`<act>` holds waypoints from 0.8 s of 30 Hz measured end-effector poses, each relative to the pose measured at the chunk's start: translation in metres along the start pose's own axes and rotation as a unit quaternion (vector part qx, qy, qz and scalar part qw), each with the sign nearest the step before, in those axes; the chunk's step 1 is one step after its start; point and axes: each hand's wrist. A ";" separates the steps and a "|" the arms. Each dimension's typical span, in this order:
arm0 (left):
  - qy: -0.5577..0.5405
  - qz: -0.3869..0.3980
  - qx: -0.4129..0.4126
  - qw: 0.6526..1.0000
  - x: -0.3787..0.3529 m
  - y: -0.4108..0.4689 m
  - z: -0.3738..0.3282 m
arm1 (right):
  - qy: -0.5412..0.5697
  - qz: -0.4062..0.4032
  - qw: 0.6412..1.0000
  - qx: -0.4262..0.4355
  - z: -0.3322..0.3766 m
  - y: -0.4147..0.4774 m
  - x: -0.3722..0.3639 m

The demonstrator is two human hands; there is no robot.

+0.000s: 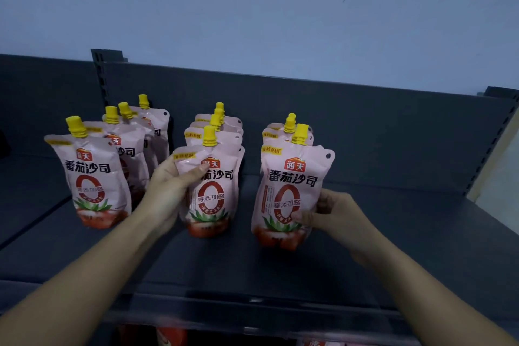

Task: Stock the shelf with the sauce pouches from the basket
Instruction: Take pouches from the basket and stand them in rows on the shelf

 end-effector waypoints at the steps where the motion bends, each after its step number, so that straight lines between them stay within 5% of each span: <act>1: -0.004 0.017 0.017 1.000 0.005 0.005 -0.002 | -0.003 -0.001 1.000 -0.001 0.000 0.001 0.000; 5: 0.031 0.048 0.015 0.998 0.023 0.018 -0.006 | -0.015 -0.010 1.000 -0.007 -0.003 0.003 0.003; 10: 0.204 0.107 0.060 0.971 0.040 0.005 0.011 | -0.056 -0.020 0.998 -0.015 -0.015 0.004 0.007; 15: 0.291 0.080 0.041 0.953 0.044 0.008 0.012 | -0.070 -0.020 0.997 -0.026 -0.020 0.005 0.008; 24: 0.281 0.038 0.023 0.959 0.043 -0.005 0.018 | -0.028 -0.028 0.999 -0.029 -0.012 -0.001 0.006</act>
Point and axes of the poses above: each hand's wrist, its own y-axis towards the middle knuckle, its own x-axis out of the back of the hand, z = x × y
